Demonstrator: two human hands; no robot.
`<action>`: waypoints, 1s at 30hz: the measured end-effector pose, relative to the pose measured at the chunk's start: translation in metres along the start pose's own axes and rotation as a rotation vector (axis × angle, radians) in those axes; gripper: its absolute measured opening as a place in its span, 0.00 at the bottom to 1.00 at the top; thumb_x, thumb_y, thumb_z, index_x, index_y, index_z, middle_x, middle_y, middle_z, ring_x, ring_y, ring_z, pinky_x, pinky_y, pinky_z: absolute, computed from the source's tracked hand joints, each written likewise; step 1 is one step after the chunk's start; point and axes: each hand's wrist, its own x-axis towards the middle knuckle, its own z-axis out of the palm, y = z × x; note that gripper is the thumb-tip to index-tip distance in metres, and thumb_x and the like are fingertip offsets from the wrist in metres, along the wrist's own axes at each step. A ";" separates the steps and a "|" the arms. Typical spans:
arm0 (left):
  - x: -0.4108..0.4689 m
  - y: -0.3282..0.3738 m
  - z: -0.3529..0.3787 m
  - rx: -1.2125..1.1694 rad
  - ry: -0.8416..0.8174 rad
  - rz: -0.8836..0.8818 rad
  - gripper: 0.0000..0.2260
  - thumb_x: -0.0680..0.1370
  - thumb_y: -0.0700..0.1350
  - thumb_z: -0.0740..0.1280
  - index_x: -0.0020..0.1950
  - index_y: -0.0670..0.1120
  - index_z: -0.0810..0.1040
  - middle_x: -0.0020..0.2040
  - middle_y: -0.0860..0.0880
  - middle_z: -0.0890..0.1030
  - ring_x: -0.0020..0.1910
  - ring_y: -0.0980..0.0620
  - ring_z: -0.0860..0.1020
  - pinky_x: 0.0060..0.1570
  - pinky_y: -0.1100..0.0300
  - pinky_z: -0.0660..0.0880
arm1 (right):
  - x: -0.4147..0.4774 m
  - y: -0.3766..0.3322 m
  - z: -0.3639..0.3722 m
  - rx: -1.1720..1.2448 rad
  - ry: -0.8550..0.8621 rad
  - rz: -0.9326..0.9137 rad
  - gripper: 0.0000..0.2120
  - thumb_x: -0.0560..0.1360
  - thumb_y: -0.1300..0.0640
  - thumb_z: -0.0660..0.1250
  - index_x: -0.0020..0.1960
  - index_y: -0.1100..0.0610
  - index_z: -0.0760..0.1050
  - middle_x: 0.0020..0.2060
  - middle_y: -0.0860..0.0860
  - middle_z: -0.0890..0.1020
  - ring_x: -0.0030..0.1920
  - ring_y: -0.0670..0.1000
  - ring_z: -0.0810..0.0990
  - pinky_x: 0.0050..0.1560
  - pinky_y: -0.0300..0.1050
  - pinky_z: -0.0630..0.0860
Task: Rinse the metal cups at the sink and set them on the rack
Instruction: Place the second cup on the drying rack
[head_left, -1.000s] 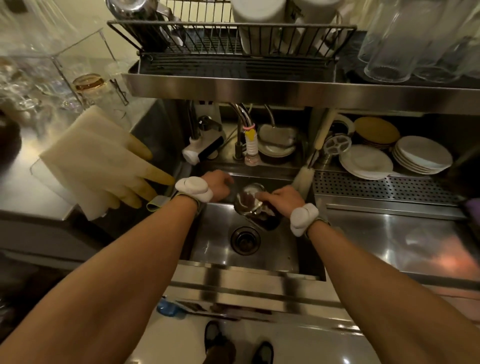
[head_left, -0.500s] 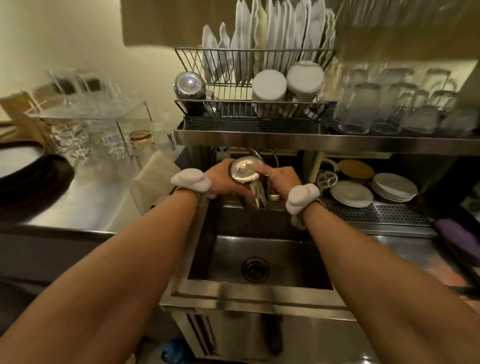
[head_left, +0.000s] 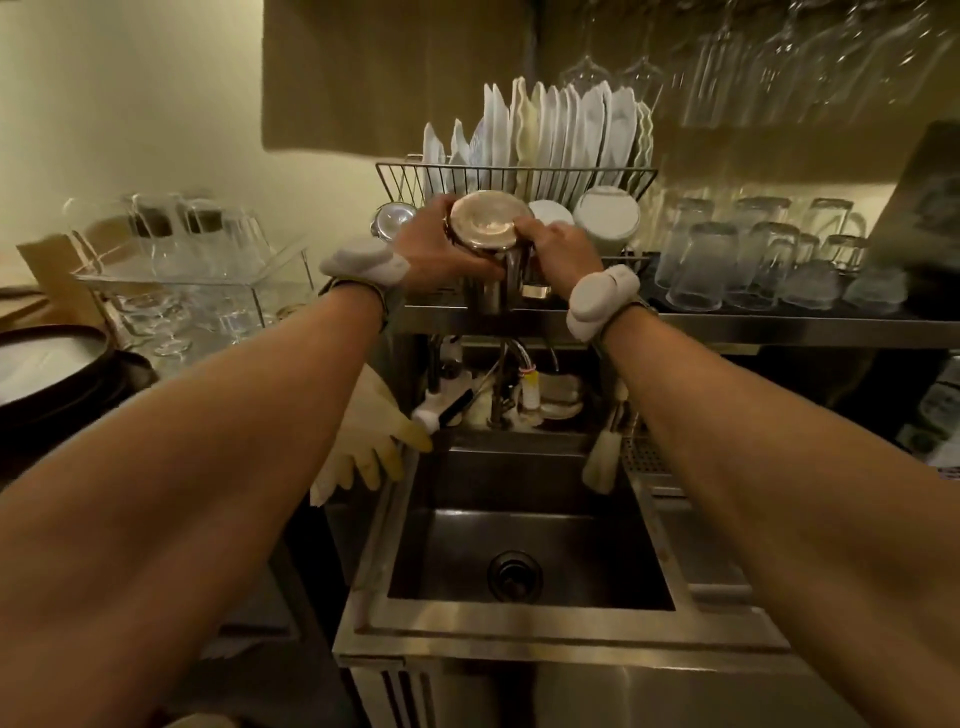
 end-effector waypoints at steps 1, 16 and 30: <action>0.005 0.005 -0.003 0.008 0.022 0.010 0.39 0.63 0.47 0.80 0.70 0.43 0.66 0.58 0.51 0.77 0.57 0.55 0.74 0.57 0.65 0.70 | 0.006 -0.005 -0.002 0.019 0.026 -0.013 0.21 0.75 0.38 0.60 0.49 0.56 0.75 0.44 0.52 0.79 0.47 0.54 0.78 0.52 0.48 0.72; 0.077 -0.013 -0.012 -0.001 0.159 0.044 0.45 0.57 0.52 0.81 0.70 0.46 0.66 0.62 0.49 0.76 0.58 0.53 0.75 0.59 0.62 0.74 | 0.094 -0.010 0.011 -0.002 0.022 -0.123 0.22 0.73 0.37 0.62 0.51 0.56 0.71 0.42 0.49 0.76 0.45 0.51 0.75 0.46 0.45 0.72; 0.092 -0.043 -0.030 0.127 0.086 -0.014 0.36 0.63 0.46 0.79 0.68 0.46 0.68 0.60 0.50 0.78 0.57 0.52 0.76 0.54 0.64 0.70 | 0.089 -0.019 0.050 -0.123 0.126 -0.138 0.26 0.70 0.34 0.65 0.32 0.57 0.71 0.33 0.53 0.77 0.34 0.52 0.75 0.37 0.44 0.67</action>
